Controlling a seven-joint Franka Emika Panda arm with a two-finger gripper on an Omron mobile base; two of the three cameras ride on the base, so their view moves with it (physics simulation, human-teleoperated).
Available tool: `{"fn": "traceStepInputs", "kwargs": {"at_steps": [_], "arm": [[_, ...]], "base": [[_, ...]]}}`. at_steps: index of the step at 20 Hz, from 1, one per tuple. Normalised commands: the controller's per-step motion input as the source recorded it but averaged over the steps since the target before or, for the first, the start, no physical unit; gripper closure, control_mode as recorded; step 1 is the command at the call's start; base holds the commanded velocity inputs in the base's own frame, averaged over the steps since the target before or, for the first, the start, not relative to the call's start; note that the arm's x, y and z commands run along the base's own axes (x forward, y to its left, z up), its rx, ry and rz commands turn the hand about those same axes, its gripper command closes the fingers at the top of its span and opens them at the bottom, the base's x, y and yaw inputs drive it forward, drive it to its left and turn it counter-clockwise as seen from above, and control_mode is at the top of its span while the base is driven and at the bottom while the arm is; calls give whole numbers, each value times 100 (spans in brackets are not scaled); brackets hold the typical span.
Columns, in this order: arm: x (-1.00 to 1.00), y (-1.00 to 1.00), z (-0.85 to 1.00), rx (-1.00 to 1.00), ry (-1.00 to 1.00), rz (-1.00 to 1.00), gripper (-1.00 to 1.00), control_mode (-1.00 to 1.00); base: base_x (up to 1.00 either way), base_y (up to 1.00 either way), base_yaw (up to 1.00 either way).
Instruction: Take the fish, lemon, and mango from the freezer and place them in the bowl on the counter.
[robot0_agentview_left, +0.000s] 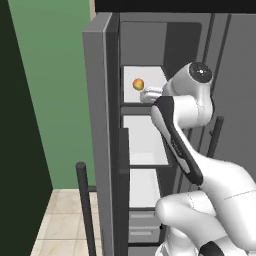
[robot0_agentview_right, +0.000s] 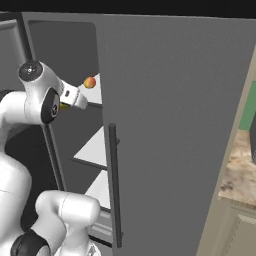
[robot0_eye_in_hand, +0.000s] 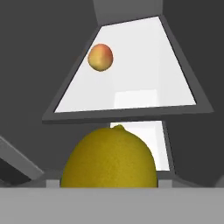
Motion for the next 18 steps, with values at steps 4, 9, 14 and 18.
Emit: {"fn": "traceStepInputs", "kwargs": {"at_steps": [4,9,14,18], "arm": [[-100,-3,-32,0,0,-10,100,-100],[0,0,0,0,0,0,100,100],[0,0,0,0,0,0,100,100],[0,0,0,0,0,0,100,100]], "base": [[0,0,0],[-100,-4,-16],[-100,-52,-27],[-49,-100,-43]]}}
